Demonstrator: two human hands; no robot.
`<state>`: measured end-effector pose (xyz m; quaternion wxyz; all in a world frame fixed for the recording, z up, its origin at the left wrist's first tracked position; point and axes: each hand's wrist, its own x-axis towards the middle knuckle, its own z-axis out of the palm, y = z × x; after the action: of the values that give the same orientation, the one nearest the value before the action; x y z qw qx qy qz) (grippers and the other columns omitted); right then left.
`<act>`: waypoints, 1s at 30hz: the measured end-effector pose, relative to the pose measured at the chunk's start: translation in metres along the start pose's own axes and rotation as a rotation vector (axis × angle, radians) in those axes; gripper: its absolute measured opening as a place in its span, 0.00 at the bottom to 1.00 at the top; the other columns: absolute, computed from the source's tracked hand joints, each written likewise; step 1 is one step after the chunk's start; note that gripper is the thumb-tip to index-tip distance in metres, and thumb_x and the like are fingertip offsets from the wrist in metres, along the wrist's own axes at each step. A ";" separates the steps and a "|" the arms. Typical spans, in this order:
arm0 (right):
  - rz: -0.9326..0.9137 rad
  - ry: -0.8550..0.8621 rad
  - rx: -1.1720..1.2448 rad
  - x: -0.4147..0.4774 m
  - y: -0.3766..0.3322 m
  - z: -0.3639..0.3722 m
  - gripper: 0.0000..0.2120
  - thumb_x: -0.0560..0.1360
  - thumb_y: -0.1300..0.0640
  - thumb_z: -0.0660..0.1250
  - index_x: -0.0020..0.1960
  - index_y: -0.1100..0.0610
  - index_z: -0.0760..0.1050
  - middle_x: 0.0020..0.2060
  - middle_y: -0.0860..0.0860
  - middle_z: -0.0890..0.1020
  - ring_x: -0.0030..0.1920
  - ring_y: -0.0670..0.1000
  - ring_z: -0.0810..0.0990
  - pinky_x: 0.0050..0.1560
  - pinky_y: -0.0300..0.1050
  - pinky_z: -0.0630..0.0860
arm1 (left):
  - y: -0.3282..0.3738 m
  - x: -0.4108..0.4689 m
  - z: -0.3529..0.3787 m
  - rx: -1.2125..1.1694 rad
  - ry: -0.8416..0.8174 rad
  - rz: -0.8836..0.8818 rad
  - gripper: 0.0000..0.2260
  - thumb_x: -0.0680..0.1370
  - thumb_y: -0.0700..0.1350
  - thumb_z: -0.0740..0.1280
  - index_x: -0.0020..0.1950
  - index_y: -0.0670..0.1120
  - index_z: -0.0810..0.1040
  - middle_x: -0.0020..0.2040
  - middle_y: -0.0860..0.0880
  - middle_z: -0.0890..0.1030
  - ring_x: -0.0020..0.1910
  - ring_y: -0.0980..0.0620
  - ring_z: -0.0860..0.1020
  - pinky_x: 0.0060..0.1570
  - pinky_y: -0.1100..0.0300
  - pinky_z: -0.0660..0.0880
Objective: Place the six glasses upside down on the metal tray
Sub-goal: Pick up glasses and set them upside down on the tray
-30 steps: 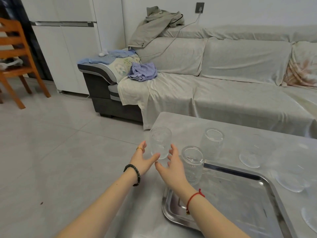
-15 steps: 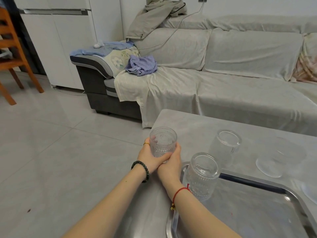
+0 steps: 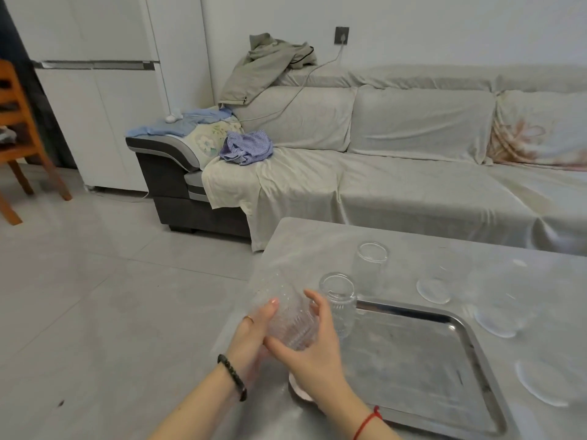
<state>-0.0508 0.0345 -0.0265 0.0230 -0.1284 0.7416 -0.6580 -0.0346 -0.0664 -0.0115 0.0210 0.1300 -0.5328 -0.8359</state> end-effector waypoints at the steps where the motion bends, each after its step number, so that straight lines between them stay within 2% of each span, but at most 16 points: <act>1: 0.008 0.011 0.007 -0.008 -0.003 -0.011 0.37 0.53 0.49 0.78 0.56 0.37 0.65 0.56 0.45 0.75 0.58 0.47 0.76 0.59 0.51 0.76 | -0.004 -0.009 0.008 -0.063 -0.041 -0.075 0.22 0.67 0.54 0.64 0.53 0.41 0.79 0.51 0.41 0.84 0.50 0.46 0.82 0.43 0.58 0.81; 2: 0.009 0.028 0.010 -0.015 -0.004 -0.022 0.36 0.53 0.51 0.79 0.55 0.38 0.65 0.55 0.44 0.75 0.56 0.44 0.77 0.59 0.47 0.76 | -0.009 -0.014 0.014 -0.098 -0.067 -0.150 0.25 0.67 0.57 0.64 0.56 0.41 0.78 0.53 0.41 0.83 0.52 0.46 0.81 0.46 0.56 0.81; 4: 0.002 0.066 -0.004 -0.026 -0.010 -0.047 0.32 0.55 0.58 0.79 0.52 0.41 0.66 0.50 0.43 0.76 0.49 0.34 0.76 0.51 0.28 0.73 | -0.016 -0.024 0.031 -0.187 -0.075 -0.303 0.29 0.66 0.61 0.64 0.57 0.41 0.77 0.53 0.42 0.83 0.49 0.47 0.82 0.48 0.54 0.80; 5: 0.001 0.086 -0.014 -0.029 -0.013 -0.060 0.31 0.57 0.60 0.78 0.51 0.42 0.66 0.48 0.43 0.76 0.47 0.31 0.74 0.45 0.23 0.70 | -0.019 -0.027 0.040 -0.209 -0.077 -0.368 0.30 0.66 0.62 0.64 0.57 0.40 0.77 0.52 0.42 0.83 0.47 0.47 0.83 0.46 0.55 0.79; 7: 0.003 0.122 -0.042 -0.034 -0.017 -0.083 0.30 0.58 0.62 0.78 0.50 0.44 0.66 0.46 0.42 0.76 0.44 0.28 0.72 0.42 0.20 0.67 | -0.026 -0.031 0.056 -0.117 -0.103 -0.449 0.32 0.68 0.65 0.60 0.56 0.40 0.76 0.51 0.43 0.82 0.46 0.48 0.81 0.46 0.55 0.77; 10: 0.020 0.175 -0.087 -0.036 -0.018 -0.113 0.31 0.58 0.61 0.79 0.53 0.49 0.66 0.45 0.40 0.73 0.46 0.37 0.73 0.42 0.24 0.68 | -0.033 -0.027 0.073 0.238 -0.115 -0.509 0.32 0.70 0.68 0.55 0.53 0.40 0.74 0.47 0.45 0.80 0.44 0.50 0.80 0.44 0.57 0.76; 13: 0.033 0.215 -0.156 -0.030 -0.019 -0.138 0.32 0.58 0.60 0.79 0.55 0.50 0.65 0.49 0.43 0.73 0.51 0.46 0.72 0.43 0.30 0.66 | -0.037 -0.020 0.083 0.652 -0.076 -0.400 0.25 0.73 0.64 0.55 0.51 0.43 0.75 0.42 0.48 0.79 0.37 0.52 0.78 0.43 0.58 0.74; 15: 0.038 0.207 -0.205 -0.023 -0.017 -0.150 0.32 0.58 0.61 0.78 0.55 0.50 0.65 0.52 0.47 0.73 0.53 0.48 0.71 0.42 0.29 0.66 | -0.042 -0.015 0.091 0.911 -0.056 -0.261 0.22 0.73 0.63 0.57 0.54 0.47 0.73 0.49 0.46 0.79 0.43 0.50 0.78 0.53 0.57 0.73; 16: 0.042 0.194 -0.234 -0.019 -0.016 -0.153 0.33 0.58 0.62 0.78 0.56 0.50 0.65 0.53 0.48 0.73 0.53 0.49 0.72 0.42 0.29 0.66 | -0.043 -0.015 0.097 0.978 -0.042 -0.210 0.24 0.73 0.62 0.58 0.60 0.47 0.70 0.58 0.43 0.77 0.51 0.48 0.77 0.57 0.56 0.71; 17: 0.052 0.178 -0.268 -0.014 -0.013 -0.156 0.34 0.58 0.62 0.78 0.58 0.50 0.65 0.53 0.48 0.73 0.54 0.49 0.72 0.43 0.31 0.67 | -0.045 -0.014 0.102 1.001 -0.038 -0.163 0.28 0.73 0.61 0.59 0.67 0.47 0.63 0.65 0.43 0.72 0.60 0.46 0.74 0.62 0.55 0.69; 19: 0.065 0.140 -0.341 -0.004 -0.006 -0.158 0.37 0.58 0.61 0.76 0.61 0.51 0.63 0.53 0.50 0.73 0.57 0.51 0.71 0.49 0.38 0.67 | -0.048 -0.011 0.115 0.977 -0.088 -0.059 0.30 0.74 0.55 0.60 0.72 0.47 0.54 0.73 0.46 0.63 0.69 0.47 0.65 0.67 0.54 0.63; 21: 0.072 0.111 -0.406 0.005 0.000 -0.157 0.37 0.57 0.61 0.75 0.62 0.50 0.62 0.52 0.50 0.72 0.58 0.53 0.71 0.50 0.42 0.68 | -0.051 -0.008 0.125 0.925 -0.151 0.005 0.27 0.76 0.48 0.60 0.72 0.48 0.54 0.73 0.47 0.61 0.71 0.48 0.62 0.68 0.54 0.62; 23: 0.070 0.085 -0.462 0.013 0.006 -0.156 0.37 0.57 0.60 0.75 0.62 0.50 0.62 0.52 0.52 0.74 0.58 0.55 0.70 0.52 0.45 0.70 | -0.055 -0.002 0.130 0.779 -0.162 -0.024 0.26 0.75 0.42 0.60 0.71 0.48 0.56 0.73 0.47 0.62 0.70 0.50 0.63 0.67 0.55 0.64; 26: 0.066 0.075 -0.462 0.024 0.015 -0.155 0.36 0.58 0.59 0.76 0.61 0.49 0.63 0.56 0.54 0.75 0.60 0.54 0.70 0.54 0.43 0.69 | -0.060 0.004 0.132 0.640 -0.135 -0.059 0.27 0.75 0.39 0.61 0.72 0.48 0.56 0.72 0.48 0.63 0.60 0.59 0.71 0.60 0.61 0.64; 27: 0.059 0.076 -0.454 0.026 0.017 -0.155 0.36 0.58 0.58 0.76 0.62 0.49 0.63 0.58 0.53 0.75 0.60 0.53 0.70 0.55 0.42 0.68 | -0.062 0.005 0.132 0.623 -0.124 -0.048 0.28 0.75 0.40 0.61 0.72 0.49 0.54 0.72 0.48 0.63 0.60 0.59 0.70 0.60 0.62 0.64; 30: 0.030 0.084 -0.425 0.034 0.021 -0.153 0.38 0.59 0.56 0.77 0.64 0.50 0.63 0.61 0.51 0.74 0.62 0.52 0.70 0.62 0.47 0.69 | -0.067 0.013 0.130 0.599 -0.085 -0.017 0.29 0.76 0.42 0.62 0.73 0.51 0.51 0.74 0.50 0.60 0.70 0.52 0.62 0.65 0.59 0.62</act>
<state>-0.1181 0.1774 -0.0224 -0.0258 -0.0915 0.8659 -0.4911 -0.0718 0.0754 -0.0226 -0.0478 0.0997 -0.7550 -0.6464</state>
